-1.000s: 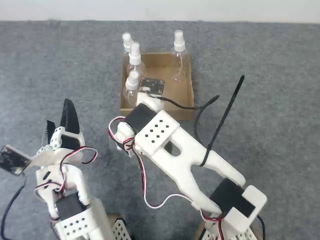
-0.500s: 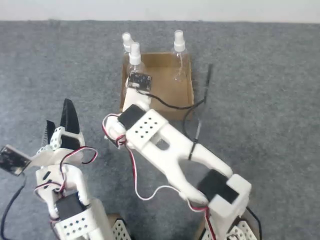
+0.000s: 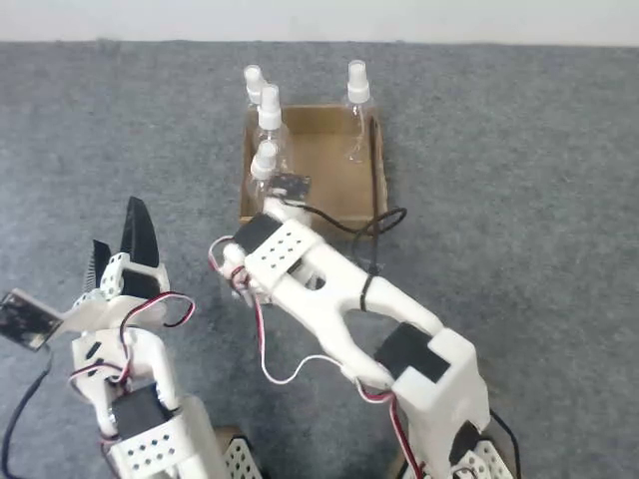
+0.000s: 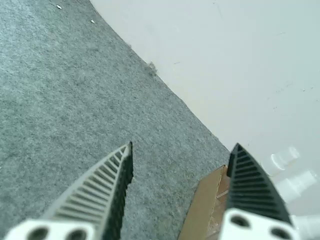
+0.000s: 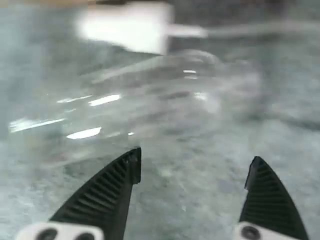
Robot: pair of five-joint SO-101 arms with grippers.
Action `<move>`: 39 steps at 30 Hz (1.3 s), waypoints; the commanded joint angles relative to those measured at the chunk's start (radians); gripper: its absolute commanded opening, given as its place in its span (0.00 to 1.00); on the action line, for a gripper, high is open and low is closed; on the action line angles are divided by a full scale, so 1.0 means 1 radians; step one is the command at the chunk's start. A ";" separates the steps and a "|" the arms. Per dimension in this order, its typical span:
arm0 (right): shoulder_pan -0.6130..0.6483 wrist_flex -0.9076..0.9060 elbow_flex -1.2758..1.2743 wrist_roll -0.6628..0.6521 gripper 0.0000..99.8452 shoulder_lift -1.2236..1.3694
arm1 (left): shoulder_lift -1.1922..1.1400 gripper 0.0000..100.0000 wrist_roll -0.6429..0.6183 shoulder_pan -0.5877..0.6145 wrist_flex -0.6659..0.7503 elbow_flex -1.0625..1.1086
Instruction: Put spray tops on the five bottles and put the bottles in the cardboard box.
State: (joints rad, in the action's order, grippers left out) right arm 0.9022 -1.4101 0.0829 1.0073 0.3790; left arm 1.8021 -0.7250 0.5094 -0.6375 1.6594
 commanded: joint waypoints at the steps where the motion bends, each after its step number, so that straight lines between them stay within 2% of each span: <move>1: -0.024 -0.074 0.009 0.005 0.29 -0.044 | 0.017 0.29 -0.006 0.003 0.034 -0.036; 13: -0.025 -0.133 0.009 -0.038 0.29 -0.231 | 0.017 0.29 -0.006 0.003 0.034 -0.036; 22: -0.090 0.054 0.003 -0.043 0.29 -0.283 | 0.017 0.29 -0.006 0.003 0.034 -0.036; 24: -0.096 0.076 0.003 -0.077 0.29 -0.283 | 0.017 0.29 -0.006 0.003 0.034 -0.036; 39: -0.088 0.196 0.009 -0.095 0.29 -0.031 | 0.017 0.29 -0.006 0.003 0.034 -0.036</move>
State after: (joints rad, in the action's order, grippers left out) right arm 0.8224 -1.2290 0.0798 0.9275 0.3452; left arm 1.8021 -0.7250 0.5094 -0.6375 1.6594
